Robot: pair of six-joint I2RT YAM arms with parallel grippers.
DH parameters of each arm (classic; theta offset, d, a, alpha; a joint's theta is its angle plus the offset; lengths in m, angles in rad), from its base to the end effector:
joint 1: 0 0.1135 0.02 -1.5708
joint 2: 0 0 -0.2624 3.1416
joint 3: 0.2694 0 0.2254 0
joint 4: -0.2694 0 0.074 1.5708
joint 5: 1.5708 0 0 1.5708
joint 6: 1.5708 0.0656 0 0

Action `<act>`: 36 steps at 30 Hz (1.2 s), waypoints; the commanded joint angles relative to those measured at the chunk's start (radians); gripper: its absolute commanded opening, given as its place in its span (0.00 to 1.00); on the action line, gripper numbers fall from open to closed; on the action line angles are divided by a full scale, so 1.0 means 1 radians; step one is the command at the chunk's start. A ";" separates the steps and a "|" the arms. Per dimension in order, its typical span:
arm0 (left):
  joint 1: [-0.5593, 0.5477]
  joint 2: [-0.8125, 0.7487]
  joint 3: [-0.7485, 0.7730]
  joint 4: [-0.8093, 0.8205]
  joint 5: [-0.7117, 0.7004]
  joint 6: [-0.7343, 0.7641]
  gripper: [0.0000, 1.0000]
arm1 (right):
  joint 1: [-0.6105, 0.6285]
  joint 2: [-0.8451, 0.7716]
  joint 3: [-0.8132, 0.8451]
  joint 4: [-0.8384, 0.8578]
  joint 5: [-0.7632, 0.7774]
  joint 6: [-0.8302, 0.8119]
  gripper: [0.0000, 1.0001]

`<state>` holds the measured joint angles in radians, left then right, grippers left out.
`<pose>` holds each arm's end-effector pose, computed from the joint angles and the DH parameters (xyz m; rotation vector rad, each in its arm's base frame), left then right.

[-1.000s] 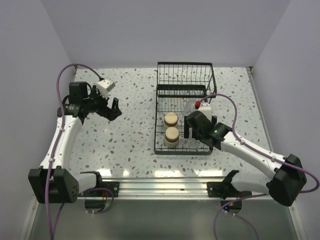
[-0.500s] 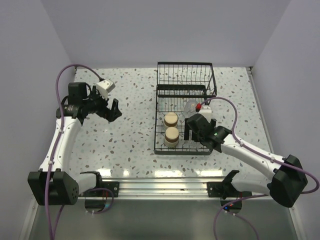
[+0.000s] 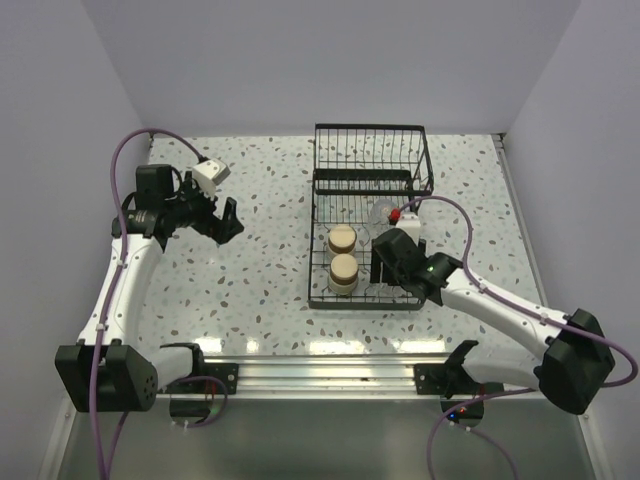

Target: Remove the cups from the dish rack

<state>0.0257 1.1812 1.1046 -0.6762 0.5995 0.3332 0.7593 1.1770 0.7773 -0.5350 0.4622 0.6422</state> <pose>0.2360 -0.0310 0.3118 0.6267 2.1241 -0.4977 0.1809 0.1314 0.2198 0.0446 2.3756 0.0768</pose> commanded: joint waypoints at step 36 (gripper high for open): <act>0.003 -0.028 0.043 -0.026 0.037 0.009 1.00 | 0.008 -0.073 0.214 -0.085 -0.117 -0.111 0.00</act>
<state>0.0257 1.1759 1.1046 -0.6830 0.6140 0.3336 0.7593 1.1141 0.9264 -0.6147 0.3485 0.5373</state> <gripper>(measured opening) 0.997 0.725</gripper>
